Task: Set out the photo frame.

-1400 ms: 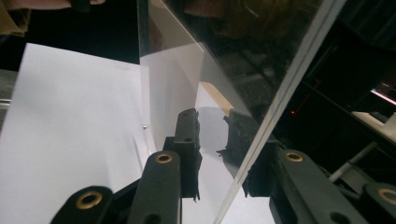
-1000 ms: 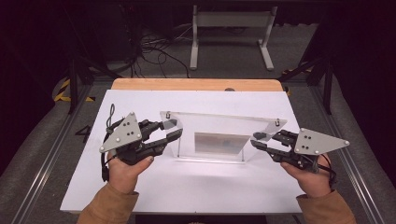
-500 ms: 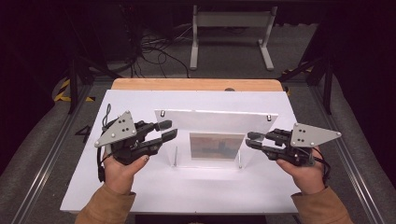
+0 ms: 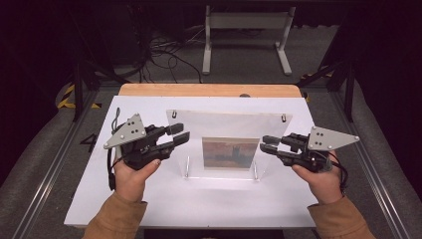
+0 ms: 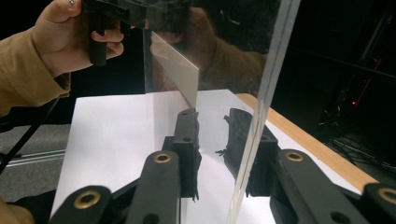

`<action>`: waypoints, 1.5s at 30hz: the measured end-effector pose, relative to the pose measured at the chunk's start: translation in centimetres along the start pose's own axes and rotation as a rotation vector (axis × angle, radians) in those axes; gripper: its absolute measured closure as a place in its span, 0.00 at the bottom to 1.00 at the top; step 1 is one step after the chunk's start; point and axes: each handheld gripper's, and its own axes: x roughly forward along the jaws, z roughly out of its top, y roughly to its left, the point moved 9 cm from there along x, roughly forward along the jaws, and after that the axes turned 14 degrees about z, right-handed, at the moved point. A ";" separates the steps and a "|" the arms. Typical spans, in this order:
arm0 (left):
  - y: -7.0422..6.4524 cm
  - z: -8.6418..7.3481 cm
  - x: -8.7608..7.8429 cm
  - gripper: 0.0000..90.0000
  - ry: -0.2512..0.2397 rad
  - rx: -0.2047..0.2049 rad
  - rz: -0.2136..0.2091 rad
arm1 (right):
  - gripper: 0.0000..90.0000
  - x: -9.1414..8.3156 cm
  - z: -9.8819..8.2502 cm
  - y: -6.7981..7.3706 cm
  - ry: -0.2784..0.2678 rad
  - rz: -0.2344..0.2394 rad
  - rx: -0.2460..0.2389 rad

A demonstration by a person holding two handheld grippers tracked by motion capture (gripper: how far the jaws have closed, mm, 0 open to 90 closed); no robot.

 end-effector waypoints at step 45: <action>2.7 -3.0 2.0 0.27 0.111 -0.018 0.121 | 0.39 -0.5 -0.7 -2.9 0.023 -0.240 0.009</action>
